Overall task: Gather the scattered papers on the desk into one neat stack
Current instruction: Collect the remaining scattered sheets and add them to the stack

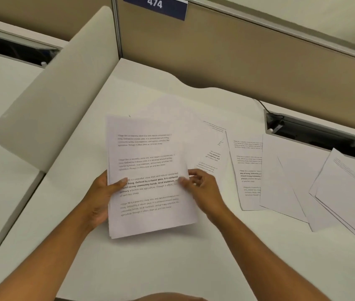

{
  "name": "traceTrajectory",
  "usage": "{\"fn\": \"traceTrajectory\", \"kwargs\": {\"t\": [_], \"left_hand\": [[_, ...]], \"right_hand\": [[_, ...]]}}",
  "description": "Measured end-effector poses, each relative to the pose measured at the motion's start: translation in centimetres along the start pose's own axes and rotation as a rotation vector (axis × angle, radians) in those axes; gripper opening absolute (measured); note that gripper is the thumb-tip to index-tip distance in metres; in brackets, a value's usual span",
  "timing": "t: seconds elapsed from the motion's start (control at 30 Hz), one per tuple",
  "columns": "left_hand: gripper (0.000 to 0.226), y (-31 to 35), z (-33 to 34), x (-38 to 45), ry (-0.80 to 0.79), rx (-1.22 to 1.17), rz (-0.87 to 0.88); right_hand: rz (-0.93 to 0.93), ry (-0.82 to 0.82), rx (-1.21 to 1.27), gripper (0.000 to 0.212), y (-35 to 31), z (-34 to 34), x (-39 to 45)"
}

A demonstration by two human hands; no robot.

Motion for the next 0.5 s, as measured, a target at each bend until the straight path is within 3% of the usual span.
{"fn": "traceTrajectory", "kwargs": {"t": [0.07,0.17,0.37,0.5], "left_hand": [[0.047,0.3,-0.6,0.4,0.020,-0.007,0.006],[0.047,0.8,-1.4,0.9,0.027,0.002,0.006],[0.048,2.0,-2.4,1.9,0.042,0.021,0.000],[0.048,2.2,-3.0,2.4,0.059,0.018,-0.010]], "right_hand": [[-0.023,0.174,-0.144,0.016,-0.7,-3.0,2.4],[-0.092,0.368,-0.458,0.032,-2.9,-7.3,5.8],[0.090,0.333,-0.839,0.098,-1.0,-9.3,11.5],[0.096,0.376,-0.881,0.099,0.5,-8.7,11.7]]}}
Point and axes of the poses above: each hand's wrist, its own x-axis towards the middle knuckle, its own z-axis out of the palm, y = z × x, the point moved 6 cm from there along x, towards the middle knuckle, and after that the axes turned 15 degrees about -y, right-handed, at the moved point
